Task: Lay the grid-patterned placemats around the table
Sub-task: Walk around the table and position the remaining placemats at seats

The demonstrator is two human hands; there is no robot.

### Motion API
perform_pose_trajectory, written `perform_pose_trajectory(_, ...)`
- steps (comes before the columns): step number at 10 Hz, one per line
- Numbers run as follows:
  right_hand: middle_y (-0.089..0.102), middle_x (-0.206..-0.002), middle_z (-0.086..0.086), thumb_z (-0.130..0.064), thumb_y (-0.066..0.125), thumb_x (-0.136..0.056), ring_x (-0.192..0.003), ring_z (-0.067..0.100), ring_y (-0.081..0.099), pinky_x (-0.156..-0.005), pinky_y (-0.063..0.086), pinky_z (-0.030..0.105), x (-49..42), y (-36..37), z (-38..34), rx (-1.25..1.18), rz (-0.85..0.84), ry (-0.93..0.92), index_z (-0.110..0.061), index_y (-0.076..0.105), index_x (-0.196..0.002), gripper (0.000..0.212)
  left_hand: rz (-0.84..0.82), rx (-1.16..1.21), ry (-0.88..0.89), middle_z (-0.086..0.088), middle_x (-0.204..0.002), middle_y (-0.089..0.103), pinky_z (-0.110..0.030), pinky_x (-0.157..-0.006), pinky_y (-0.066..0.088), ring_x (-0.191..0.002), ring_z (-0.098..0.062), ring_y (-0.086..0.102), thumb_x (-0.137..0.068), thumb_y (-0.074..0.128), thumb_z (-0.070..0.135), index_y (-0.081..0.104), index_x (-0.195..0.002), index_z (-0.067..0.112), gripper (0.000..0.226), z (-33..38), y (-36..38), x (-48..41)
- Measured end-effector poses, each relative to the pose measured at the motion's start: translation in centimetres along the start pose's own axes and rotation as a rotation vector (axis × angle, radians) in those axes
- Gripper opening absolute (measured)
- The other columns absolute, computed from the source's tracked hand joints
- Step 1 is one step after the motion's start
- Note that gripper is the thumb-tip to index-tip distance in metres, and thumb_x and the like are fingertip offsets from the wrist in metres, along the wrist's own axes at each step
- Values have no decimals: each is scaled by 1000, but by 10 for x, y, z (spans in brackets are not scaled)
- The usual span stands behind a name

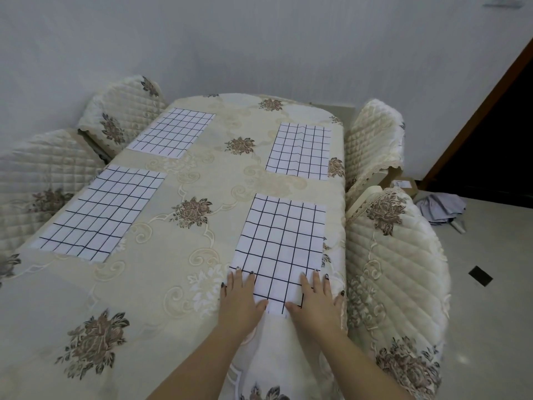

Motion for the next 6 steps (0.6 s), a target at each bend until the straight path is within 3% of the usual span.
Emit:
perform_pose_trajectory(4, -13, -161, -1, -57, 43, -89, -146, 22, -18, -115, -3, 60, 2, -2, 1, -20, 12, -1, -31, 2, -152, 79, 41, 72, -28, -9, -161, 7, -42, -119, 5, -149, -27, -1, -91, 50, 48, 19, -151, 20, 73, 0, -5, 1)
perform_pose_trajectory(5, -7, -161, -1, -56, 44, -90, -147, 21, -14, -115, -4, 57, 2, -9, -2, -78, 56, -8, -29, 9, -152, 76, 108, 201, -39, -9, -160, 15, -38, -119, 8, -148, -24, 6, -92, 51, 44, 22, -150, 15, 71, -6, -13, 2)
perform_pose_trajectory(6, 3, -161, 1, -53, 46, -92, -148, 22, -2, -118, 5, 50, 1, -20, -14, -145, 154, -59, -25, 19, -150, 70, 198, 430, -72, -9, -157, 25, -35, -118, 17, -147, -22, 16, -93, 55, 36, 29, -148, 11, 66, -11, -28, 7)
Point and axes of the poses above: each hand's wrist, its own x-axis away from the middle knuckle, its own y-axis out of the palm, z = x × y, the point moved 5 cm from there along -x, towards the middle knuckle
